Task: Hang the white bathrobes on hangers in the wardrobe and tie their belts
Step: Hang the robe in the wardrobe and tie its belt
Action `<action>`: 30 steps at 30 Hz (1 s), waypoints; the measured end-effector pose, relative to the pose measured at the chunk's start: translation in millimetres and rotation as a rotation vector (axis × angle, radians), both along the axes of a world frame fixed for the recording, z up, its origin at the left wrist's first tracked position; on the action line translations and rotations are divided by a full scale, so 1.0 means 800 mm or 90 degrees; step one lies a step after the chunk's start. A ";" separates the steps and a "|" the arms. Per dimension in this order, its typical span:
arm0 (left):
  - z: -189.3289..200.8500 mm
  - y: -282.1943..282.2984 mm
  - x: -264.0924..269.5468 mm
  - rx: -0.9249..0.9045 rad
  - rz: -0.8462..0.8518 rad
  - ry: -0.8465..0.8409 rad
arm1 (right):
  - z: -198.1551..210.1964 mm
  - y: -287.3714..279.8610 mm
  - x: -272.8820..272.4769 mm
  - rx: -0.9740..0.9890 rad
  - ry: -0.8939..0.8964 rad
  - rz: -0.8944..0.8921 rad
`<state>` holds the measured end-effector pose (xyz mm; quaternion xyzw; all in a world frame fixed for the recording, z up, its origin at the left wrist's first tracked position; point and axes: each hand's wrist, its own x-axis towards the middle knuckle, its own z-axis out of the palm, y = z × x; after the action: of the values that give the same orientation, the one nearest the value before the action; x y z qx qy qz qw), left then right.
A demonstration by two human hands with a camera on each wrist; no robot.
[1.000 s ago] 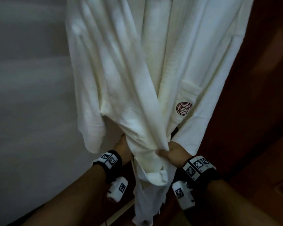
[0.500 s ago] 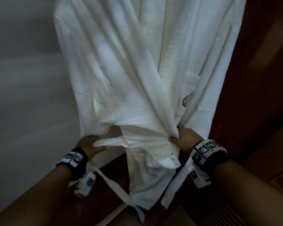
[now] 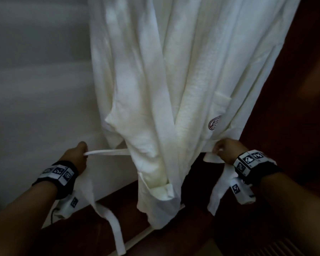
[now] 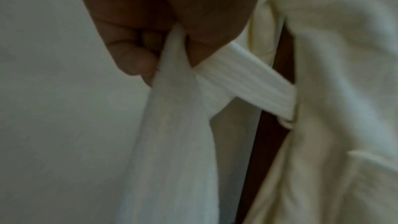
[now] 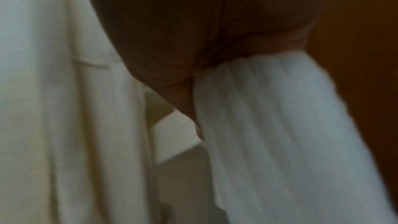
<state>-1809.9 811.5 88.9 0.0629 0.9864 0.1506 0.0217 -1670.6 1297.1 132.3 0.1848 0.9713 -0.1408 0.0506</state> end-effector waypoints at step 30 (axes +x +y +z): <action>0.003 0.123 0.156 0.025 -0.315 -0.106 | 0.017 -0.197 0.084 -0.112 0.091 0.587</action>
<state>-1685.1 910.0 91.3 0.2899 0.9327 0.1646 0.1378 -1603.2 1139.5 145.5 -0.2811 0.9374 -0.1975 0.0566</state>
